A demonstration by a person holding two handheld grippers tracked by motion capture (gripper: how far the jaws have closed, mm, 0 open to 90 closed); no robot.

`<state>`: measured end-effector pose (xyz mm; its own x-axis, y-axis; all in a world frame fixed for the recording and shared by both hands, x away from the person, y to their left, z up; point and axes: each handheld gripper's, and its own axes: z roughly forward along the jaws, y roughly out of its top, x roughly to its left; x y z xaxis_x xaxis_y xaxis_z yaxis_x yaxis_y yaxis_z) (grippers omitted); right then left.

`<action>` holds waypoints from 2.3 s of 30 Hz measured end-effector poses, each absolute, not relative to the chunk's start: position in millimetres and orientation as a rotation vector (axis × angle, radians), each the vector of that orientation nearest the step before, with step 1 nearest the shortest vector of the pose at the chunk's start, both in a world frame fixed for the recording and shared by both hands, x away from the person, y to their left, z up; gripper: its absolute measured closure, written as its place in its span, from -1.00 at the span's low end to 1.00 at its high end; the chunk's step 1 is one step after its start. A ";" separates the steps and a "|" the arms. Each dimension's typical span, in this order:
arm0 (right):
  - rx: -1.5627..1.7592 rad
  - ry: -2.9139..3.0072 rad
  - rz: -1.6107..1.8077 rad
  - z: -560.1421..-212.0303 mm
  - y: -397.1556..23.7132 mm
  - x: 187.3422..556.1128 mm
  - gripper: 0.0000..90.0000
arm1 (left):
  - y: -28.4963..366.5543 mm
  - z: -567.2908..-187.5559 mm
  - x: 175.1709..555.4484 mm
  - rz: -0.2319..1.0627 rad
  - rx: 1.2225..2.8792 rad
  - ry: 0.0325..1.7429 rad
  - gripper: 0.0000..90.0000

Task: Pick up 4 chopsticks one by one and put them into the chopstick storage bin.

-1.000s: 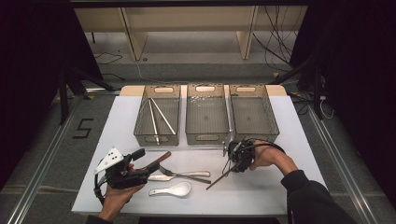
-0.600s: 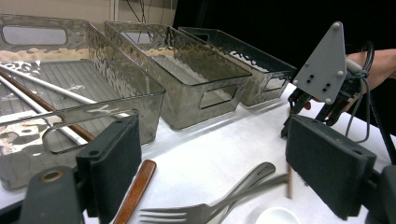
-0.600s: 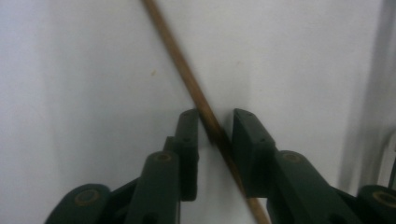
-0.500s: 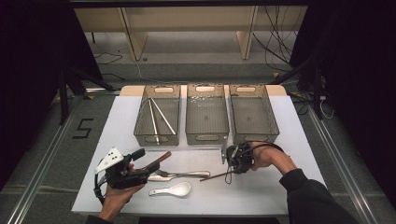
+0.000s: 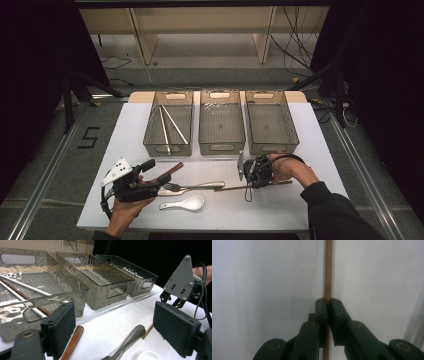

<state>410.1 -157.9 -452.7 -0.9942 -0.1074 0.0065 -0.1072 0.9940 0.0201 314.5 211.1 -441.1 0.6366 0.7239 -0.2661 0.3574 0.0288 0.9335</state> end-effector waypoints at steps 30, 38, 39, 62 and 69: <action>-0.114 -3.162 -0.417 -403.8 -149.0 421.1 0.91 | 210.8 -441.2 314.6 0.360 1.579 0.922 -0.60; -0.258 -3.157 -0.645 -386.5 -138.6 432.0 0.91 | 211.0 -441.2 314.6 0.359 1.577 0.922 -0.60; -0.276 -3.154 -0.659 -384.2 -137.1 433.3 0.91 | 211.1 -441.1 314.6 0.359 1.578 0.921 -0.60; -0.648 -2.975 -1.167 -354.8 -106.7 464.8 0.91 | 212.1 -440.9 314.6 0.359 1.576 0.923 -0.60; -0.688 -2.933 -1.230 -353.4 -96.0 469.7 0.91 | 212.0 -440.8 314.4 0.359 1.577 0.923 -0.60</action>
<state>469.7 -96.0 -353.4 -0.9047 0.4222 0.0580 0.3373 0.6262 0.7029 314.4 212.0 -440.8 0.6357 0.7252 -0.2648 0.3560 0.0290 0.9340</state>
